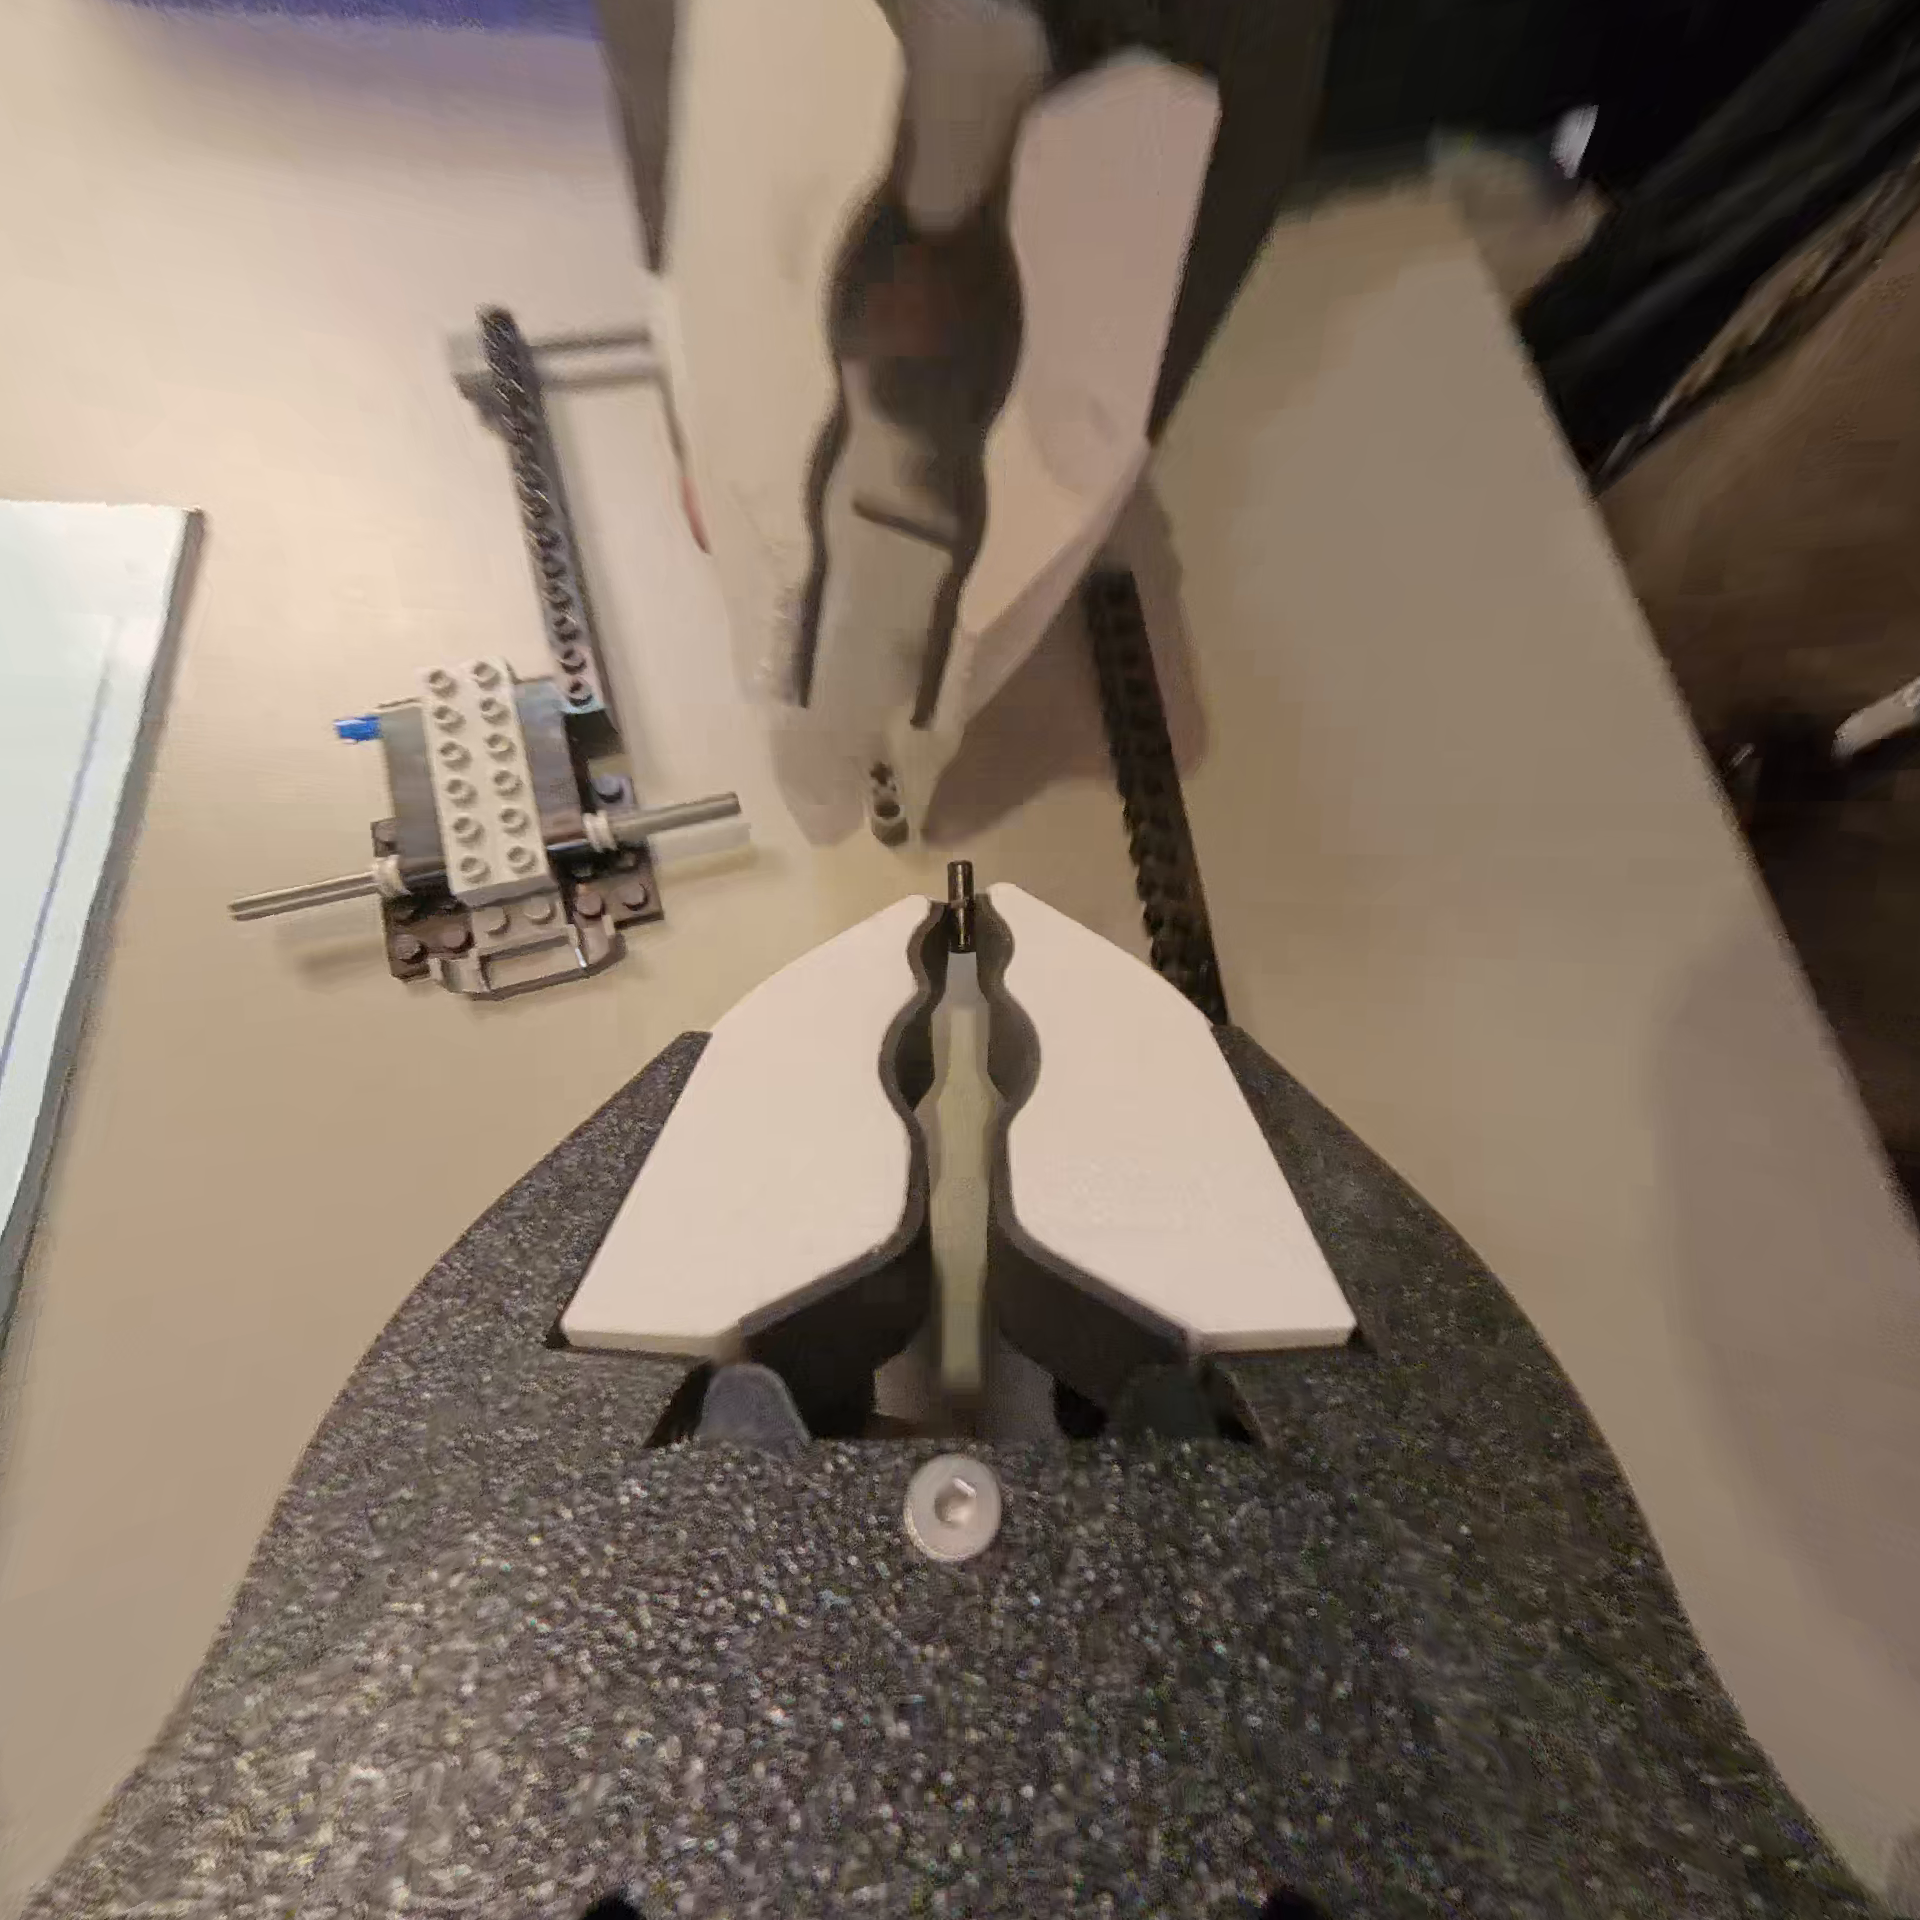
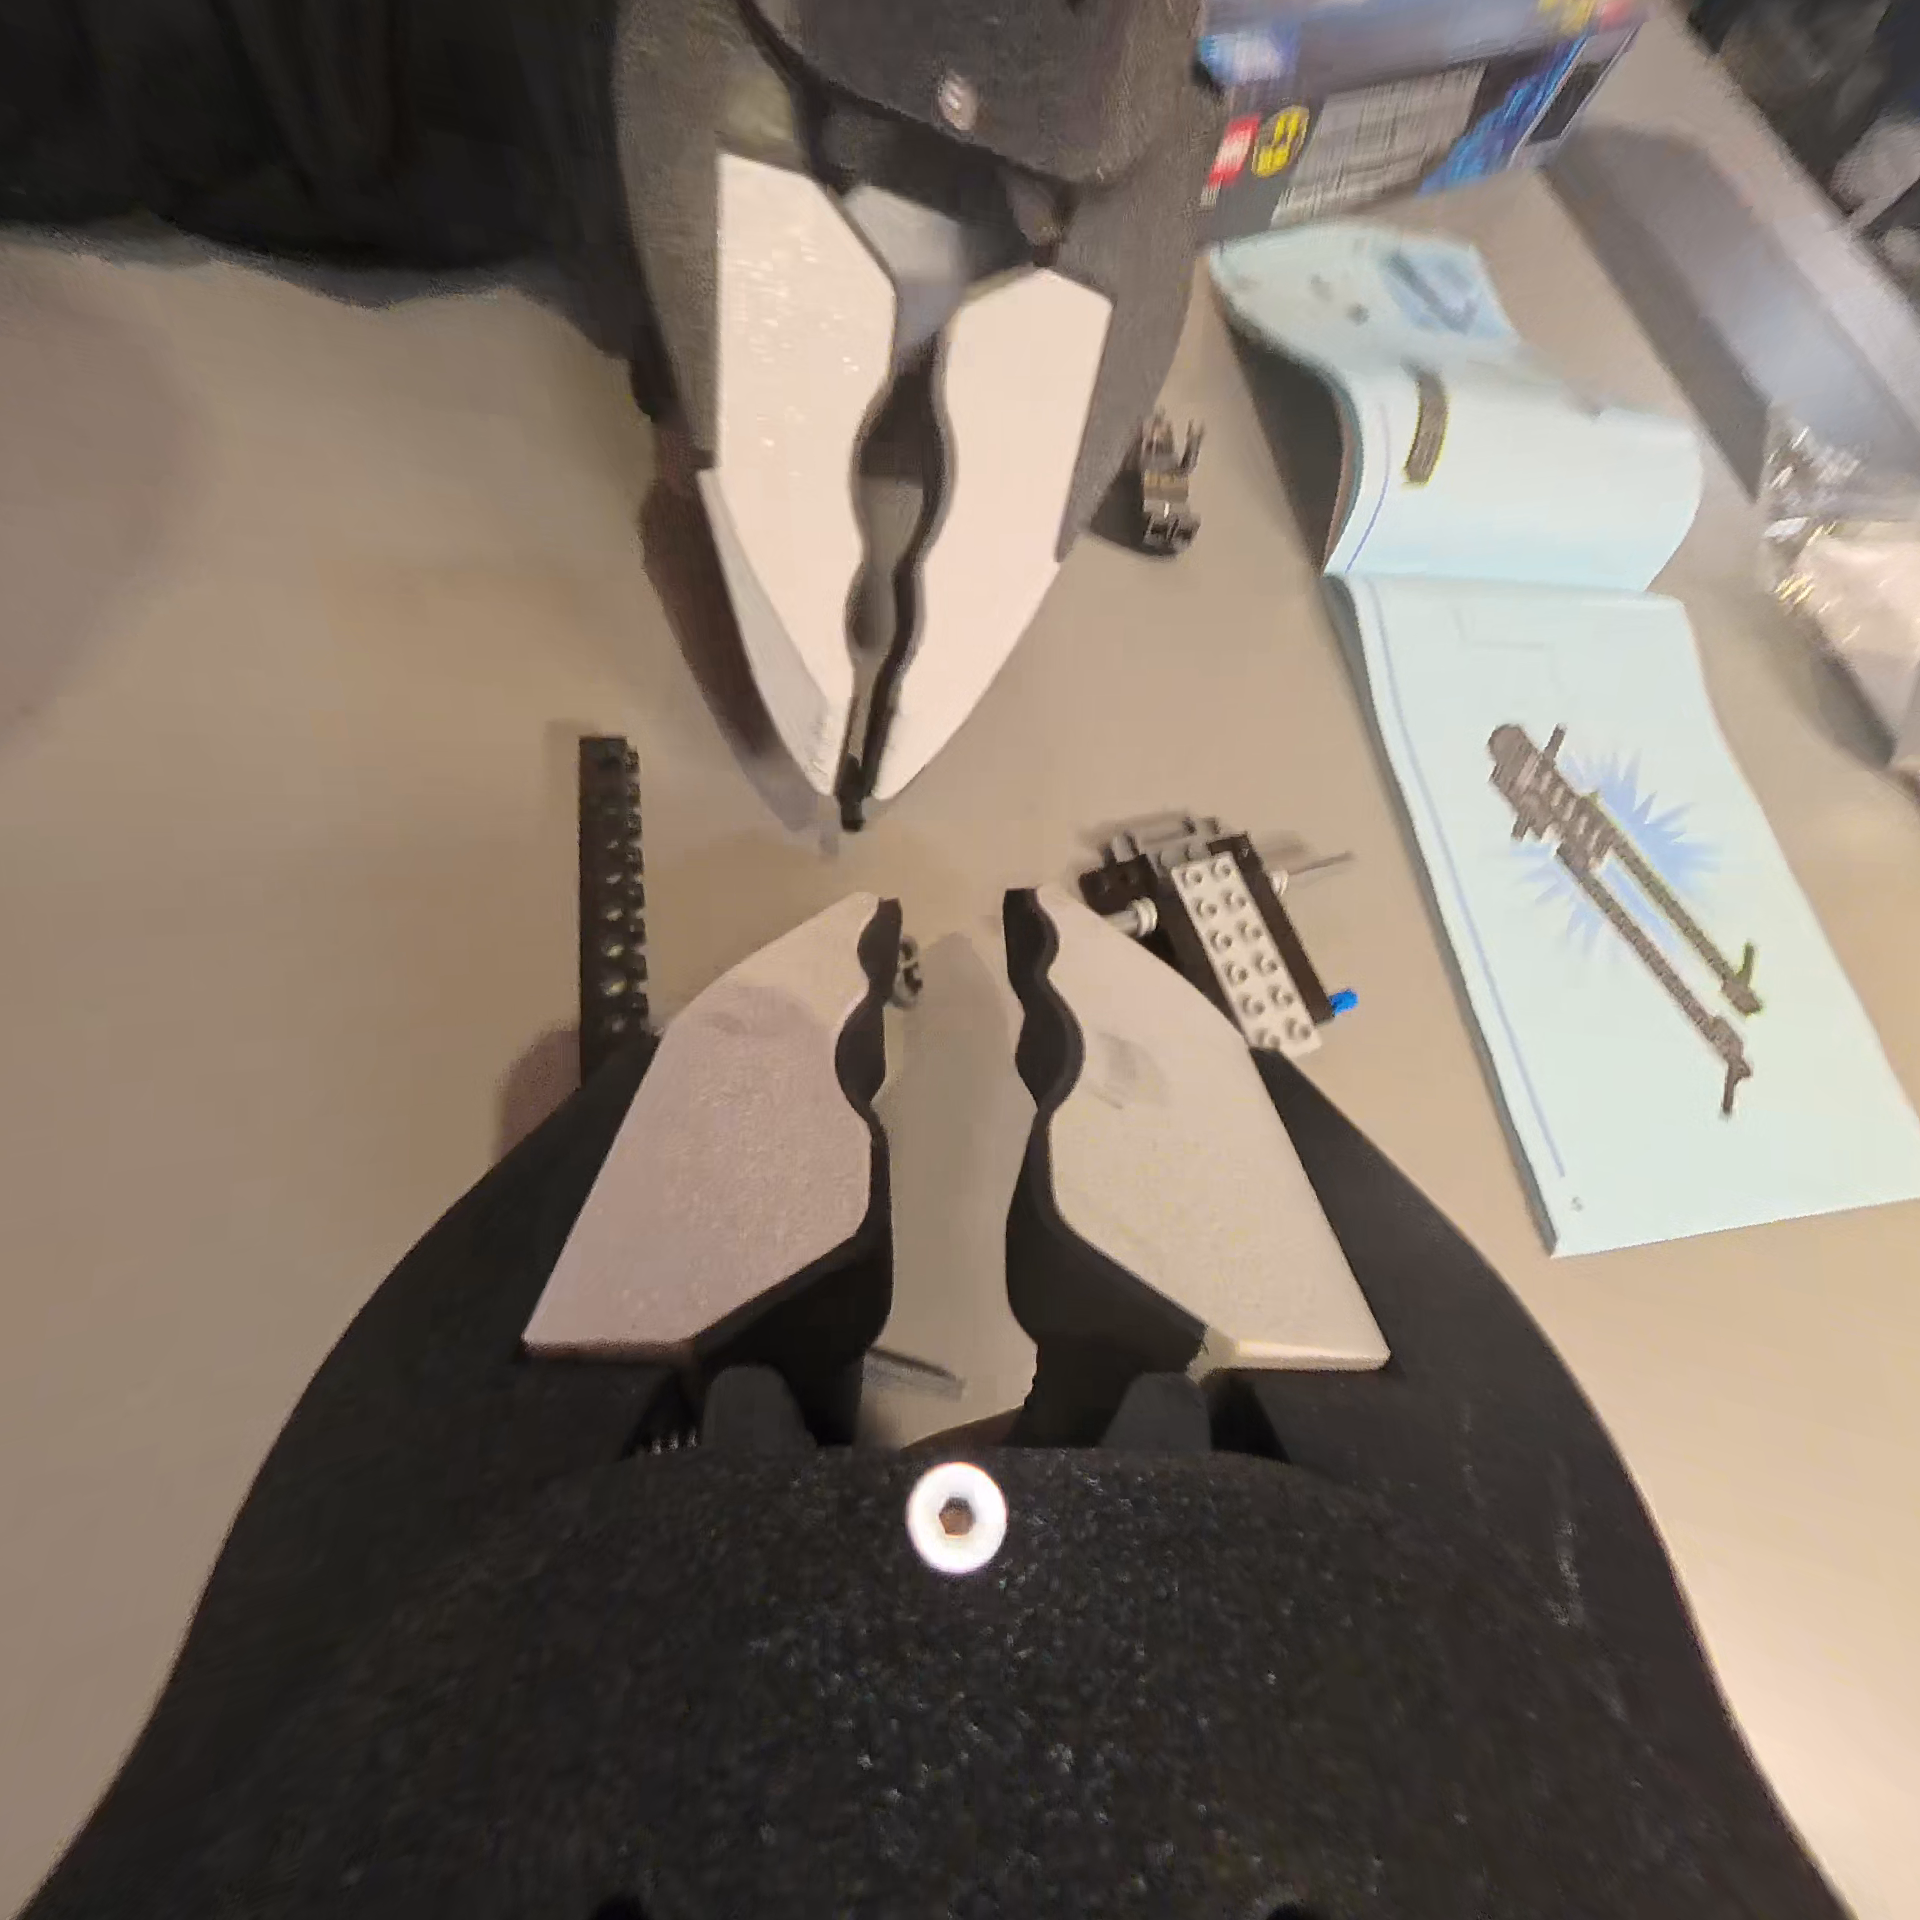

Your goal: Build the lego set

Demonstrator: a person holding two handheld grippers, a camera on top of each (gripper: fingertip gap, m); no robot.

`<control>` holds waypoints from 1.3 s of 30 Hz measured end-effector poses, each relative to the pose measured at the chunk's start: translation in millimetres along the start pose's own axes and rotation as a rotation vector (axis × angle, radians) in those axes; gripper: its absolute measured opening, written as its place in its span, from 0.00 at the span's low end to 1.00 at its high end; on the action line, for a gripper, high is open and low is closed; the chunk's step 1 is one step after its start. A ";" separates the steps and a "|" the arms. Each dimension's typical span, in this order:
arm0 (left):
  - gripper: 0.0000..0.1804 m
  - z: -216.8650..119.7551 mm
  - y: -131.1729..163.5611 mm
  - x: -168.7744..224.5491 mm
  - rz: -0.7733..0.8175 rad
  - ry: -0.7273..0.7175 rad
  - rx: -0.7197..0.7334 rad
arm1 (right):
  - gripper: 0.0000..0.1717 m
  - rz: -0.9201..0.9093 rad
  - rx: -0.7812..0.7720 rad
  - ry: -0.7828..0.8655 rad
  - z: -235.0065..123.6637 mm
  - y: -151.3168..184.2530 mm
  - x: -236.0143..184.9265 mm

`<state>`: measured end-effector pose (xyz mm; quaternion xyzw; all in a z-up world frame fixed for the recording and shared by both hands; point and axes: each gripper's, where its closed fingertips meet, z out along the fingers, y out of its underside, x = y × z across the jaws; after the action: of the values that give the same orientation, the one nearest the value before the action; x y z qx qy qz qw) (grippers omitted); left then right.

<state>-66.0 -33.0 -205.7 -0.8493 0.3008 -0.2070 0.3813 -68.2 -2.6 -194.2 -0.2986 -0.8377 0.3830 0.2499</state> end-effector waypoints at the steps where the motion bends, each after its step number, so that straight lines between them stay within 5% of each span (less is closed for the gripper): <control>1: 0.02 -4.1 -7.1 -1.5 -0.050 0.011 0.056 | 0.12 -0.021 0.037 0.011 -0.6 -5.5 0.4; 11: 0.02 -16.3 -32.5 -4.7 -0.401 0.195 0.285 | 0.12 -0.209 0.252 0.138 -7.3 -34.7 3.0; 24: 0.02 -11.2 -39.4 0.8 -0.441 0.247 0.305 | 0.04 -0.306 0.225 0.145 -4.7 -31.7 -7.2; 32: 0.09 -42.2 -58.1 -27.3 -0.556 0.196 0.591 | 0.03 -0.198 0.316 0.324 -17.9 -46.7 21.0; 39: 0.11 -34.3 -67.4 -18.1 -0.580 0.267 0.613 | 0.03 -0.204 0.368 0.366 -25.3 -53.7 24.2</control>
<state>-75.4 -3.2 -134.5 -0.7121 0.0216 -0.4931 0.4994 -85.3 -1.8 -132.4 -0.2263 -0.7207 0.4414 0.4843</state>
